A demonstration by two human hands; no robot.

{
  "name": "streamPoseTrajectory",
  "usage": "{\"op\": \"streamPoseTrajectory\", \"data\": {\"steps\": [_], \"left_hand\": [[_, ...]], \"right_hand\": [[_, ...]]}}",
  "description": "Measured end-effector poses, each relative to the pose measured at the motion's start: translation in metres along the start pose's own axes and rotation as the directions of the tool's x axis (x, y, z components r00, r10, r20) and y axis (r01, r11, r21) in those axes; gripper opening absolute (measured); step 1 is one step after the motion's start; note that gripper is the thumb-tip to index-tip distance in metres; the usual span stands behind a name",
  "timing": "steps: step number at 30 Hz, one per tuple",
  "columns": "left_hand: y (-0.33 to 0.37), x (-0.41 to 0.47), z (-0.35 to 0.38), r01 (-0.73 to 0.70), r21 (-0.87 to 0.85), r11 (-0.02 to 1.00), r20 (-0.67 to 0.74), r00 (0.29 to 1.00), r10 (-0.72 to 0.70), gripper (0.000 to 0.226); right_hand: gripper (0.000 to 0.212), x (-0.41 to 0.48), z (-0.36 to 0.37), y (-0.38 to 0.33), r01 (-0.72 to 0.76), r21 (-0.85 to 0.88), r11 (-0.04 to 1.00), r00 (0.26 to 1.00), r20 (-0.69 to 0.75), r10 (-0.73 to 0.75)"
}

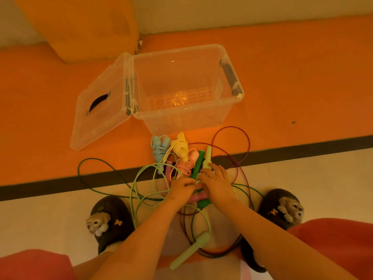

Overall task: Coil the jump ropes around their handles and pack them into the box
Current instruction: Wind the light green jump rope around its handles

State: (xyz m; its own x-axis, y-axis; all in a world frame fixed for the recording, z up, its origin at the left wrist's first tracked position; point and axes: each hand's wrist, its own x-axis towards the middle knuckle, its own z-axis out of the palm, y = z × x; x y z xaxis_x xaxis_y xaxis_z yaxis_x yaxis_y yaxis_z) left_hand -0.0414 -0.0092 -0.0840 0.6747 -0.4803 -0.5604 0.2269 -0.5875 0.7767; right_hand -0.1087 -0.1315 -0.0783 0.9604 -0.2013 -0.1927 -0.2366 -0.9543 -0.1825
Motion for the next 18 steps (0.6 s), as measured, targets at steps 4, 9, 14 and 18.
{"op": "streamPoseTrajectory", "data": {"steps": [4, 9, 14, 18], "left_hand": [[0.007, -0.023, -0.013, -0.095, -0.030, 0.995, -0.149, 0.985, 0.089, 0.013], [0.000, -0.044, -0.010, -0.161, 0.083, 0.983, -0.277, 0.944, 0.178, 0.009], [-0.009, -0.053, -0.006, -0.103, 0.239, 0.965, -0.362, 0.913, 0.188, 0.023], [-0.018, -0.053, -0.009, -0.061, 0.274, 0.960, -0.444, 0.877, 0.182, 0.045]], "right_hand": [[0.023, -0.008, -0.023, -0.015, 0.004, 0.090, 0.996, 0.991, 0.132, -0.016], [0.026, -0.026, -0.034, -0.030, -0.062, 0.312, 0.948, 0.989, 0.147, 0.016], [0.023, -0.029, -0.023, -0.038, -0.152, 0.427, 0.891, 0.976, 0.205, 0.069], [0.015, -0.023, -0.009, -0.034, -0.358, 0.546, 0.757, 0.920, 0.347, 0.185]]}}
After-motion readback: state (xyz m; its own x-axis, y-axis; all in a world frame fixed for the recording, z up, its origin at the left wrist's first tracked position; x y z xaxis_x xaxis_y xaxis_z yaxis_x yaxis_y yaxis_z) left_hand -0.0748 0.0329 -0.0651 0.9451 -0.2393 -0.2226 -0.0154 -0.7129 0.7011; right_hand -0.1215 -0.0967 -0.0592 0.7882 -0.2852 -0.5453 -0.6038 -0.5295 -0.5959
